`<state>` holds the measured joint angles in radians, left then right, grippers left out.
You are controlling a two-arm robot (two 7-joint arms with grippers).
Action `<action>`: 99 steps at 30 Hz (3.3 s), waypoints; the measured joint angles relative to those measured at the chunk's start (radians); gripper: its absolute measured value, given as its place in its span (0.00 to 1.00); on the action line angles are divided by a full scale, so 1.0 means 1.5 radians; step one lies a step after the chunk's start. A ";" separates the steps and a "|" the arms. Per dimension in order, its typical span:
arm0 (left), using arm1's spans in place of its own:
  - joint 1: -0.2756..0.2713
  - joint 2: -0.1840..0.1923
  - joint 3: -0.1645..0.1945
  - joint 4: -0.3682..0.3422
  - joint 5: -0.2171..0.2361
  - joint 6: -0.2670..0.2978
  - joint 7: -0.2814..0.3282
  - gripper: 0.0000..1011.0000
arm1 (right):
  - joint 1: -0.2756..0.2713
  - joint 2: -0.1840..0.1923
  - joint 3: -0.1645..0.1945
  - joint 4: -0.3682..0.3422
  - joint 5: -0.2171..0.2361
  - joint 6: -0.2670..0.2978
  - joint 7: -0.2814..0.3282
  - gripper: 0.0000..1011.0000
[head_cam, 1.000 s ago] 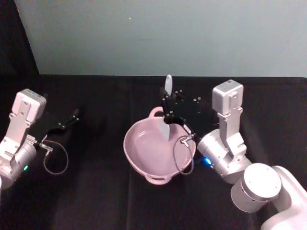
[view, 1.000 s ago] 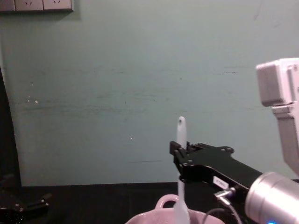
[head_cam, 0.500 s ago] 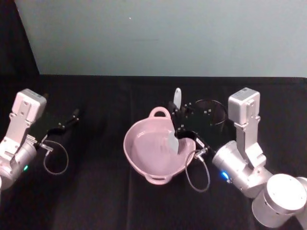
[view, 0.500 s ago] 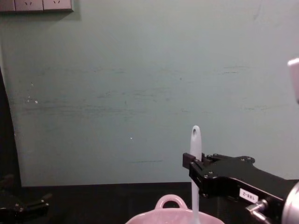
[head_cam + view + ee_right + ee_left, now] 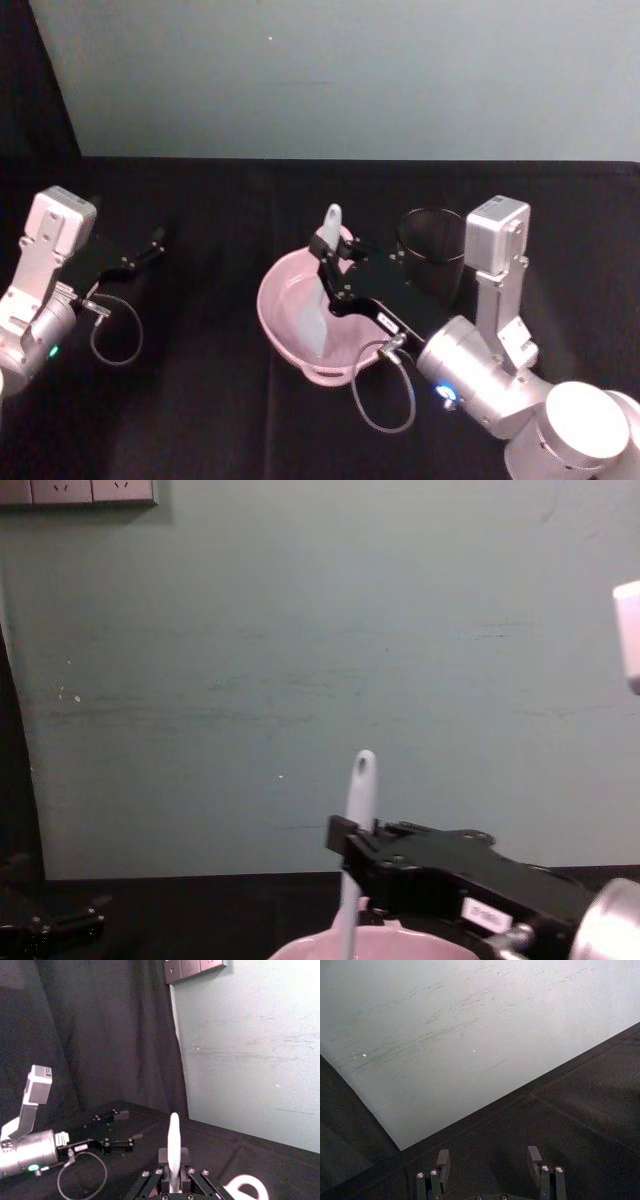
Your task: Use the one hand to pick up the spoon and stir the clear water in the bowl.
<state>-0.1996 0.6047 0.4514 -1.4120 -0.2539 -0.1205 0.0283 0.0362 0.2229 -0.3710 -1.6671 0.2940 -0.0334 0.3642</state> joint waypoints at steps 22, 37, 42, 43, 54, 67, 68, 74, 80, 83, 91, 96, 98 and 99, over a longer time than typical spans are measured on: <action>0.000 0.000 0.000 0.000 0.000 0.000 0.000 1.00 | 0.110 -0.063 -0.007 0.175 -0.053 -0.081 -0.057 0.12; 0.000 0.000 0.000 0.000 0.000 0.000 0.000 1.00 | 0.061 -0.018 0.033 0.100 -0.075 -0.051 -0.065 0.12; 0.000 0.000 0.000 0.000 0.000 0.000 0.000 1.00 | 0.023 0.008 0.041 0.043 -0.062 -0.020 -0.049 0.12; 0.000 0.000 0.000 0.000 0.000 0.000 0.000 1.00 | 0.019 0.011 0.041 0.036 -0.060 -0.016 -0.046 0.12; 0.000 0.000 0.000 0.000 0.000 0.000 0.000 1.00 | -0.011 0.088 0.032 -0.064 -0.011 0.098 0.012 0.12; 0.000 0.000 0.000 0.000 0.000 0.000 0.000 1.00 | -0.001 0.132 0.002 -0.105 0.026 0.139 0.045 0.12; 0.000 0.000 0.000 0.000 0.000 0.000 0.000 1.00 | 0.001 0.131 -0.001 -0.104 0.026 0.138 0.044 0.12; 0.000 0.000 0.000 0.000 0.000 0.000 0.000 1.00 | 0.024 0.113 -0.030 -0.079 0.025 0.127 0.032 0.12; 0.000 0.000 0.000 0.000 0.000 0.000 0.000 1.00 | 0.055 0.085 -0.050 -0.037 0.008 0.102 0.009 0.12; 0.000 0.000 0.000 0.000 0.000 0.000 0.000 1.00 | 0.065 0.068 -0.053 -0.016 -0.009 0.083 -0.013 0.12; 0.000 0.000 0.000 0.000 0.000 0.000 0.000 1.00 | 0.079 0.030 -0.040 0.033 -0.052 0.046 -0.061 0.12; 0.000 0.000 0.000 0.000 0.000 0.000 0.000 1.00 | 0.074 0.024 -0.022 0.040 -0.074 0.039 -0.080 0.12; 0.000 0.000 0.000 0.000 0.000 0.000 0.000 1.00 | 0.068 0.027 -0.015 0.033 -0.081 0.039 -0.083 0.12; 0.000 0.000 0.000 0.000 0.000 0.000 0.000 1.00 | 0.065 0.029 -0.012 0.029 -0.083 0.040 -0.084 0.12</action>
<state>-0.1996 0.6047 0.4513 -1.4120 -0.2539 -0.1205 0.0283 0.1336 0.2658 -0.3896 -1.6237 0.1698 0.0265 0.2384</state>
